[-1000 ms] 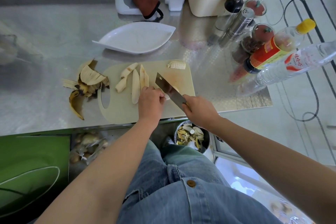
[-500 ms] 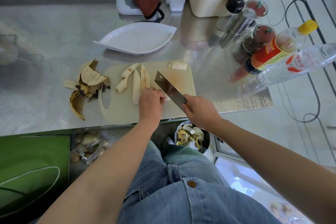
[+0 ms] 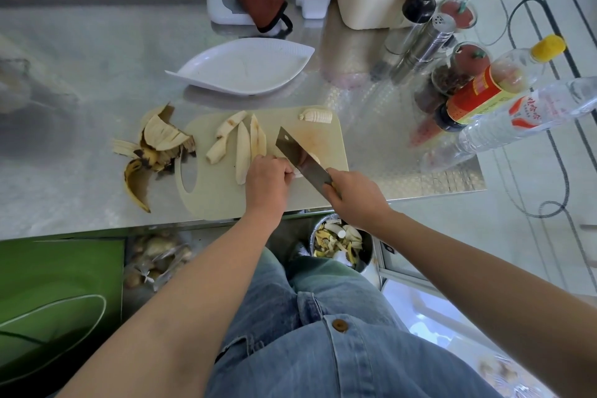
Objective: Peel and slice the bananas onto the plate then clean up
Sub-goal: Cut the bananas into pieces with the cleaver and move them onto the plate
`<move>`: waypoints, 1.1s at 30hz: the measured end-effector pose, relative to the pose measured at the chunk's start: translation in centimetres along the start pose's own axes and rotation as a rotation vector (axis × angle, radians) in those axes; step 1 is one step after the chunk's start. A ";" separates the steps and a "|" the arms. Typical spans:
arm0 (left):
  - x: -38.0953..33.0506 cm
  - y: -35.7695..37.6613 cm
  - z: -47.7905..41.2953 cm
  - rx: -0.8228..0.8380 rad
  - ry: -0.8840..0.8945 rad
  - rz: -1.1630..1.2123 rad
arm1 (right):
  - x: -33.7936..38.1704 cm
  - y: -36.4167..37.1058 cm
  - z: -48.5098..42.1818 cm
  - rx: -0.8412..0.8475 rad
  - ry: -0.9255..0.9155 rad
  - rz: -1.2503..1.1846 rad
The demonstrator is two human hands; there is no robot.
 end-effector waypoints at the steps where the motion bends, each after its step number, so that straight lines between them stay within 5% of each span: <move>1: 0.1 0.0 0.0 0.001 -0.007 0.006 | 0.0 -0.2 0.1 -0.016 -0.001 -0.022; 33: 0.1 -0.1 0.0 0.015 -0.014 0.045 | 0.4 -0.3 0.1 0.014 -0.012 -0.009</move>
Point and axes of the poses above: each hand's wrist, its own z-axis away from the middle knuckle, its own y-axis out of the palm, x = y × z, the point moved 2 cm from there along -z, towards the middle knuckle, and after that the axes turned 9 degrees about z, right-handed, at the moved point
